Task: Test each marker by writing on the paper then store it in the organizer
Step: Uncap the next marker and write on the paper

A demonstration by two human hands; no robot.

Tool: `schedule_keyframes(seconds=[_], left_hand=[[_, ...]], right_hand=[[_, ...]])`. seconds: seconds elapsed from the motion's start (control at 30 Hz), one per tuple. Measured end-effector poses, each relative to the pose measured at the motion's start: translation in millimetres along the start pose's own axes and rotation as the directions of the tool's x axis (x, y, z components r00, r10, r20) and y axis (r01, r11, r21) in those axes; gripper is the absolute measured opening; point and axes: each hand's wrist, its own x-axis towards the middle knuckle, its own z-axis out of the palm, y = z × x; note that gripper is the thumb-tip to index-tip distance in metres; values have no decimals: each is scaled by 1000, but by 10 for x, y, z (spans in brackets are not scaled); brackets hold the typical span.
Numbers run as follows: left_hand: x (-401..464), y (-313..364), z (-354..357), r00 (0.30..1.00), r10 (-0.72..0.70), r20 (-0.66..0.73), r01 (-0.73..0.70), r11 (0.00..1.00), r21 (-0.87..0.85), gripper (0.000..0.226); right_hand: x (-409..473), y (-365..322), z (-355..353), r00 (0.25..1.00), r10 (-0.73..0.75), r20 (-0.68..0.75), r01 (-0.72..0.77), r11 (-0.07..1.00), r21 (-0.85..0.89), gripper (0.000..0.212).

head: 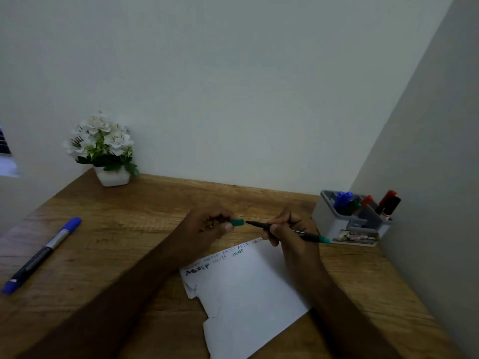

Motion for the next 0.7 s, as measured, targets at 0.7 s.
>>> schedule_keyframes(seconds=[0.7], left_hand=[[-34, 110, 29, 999, -13, 40, 17, 995, -100, 11]], right_hand=[[7, 53, 23, 974, 131, 184, -101, 981, -166, 20]])
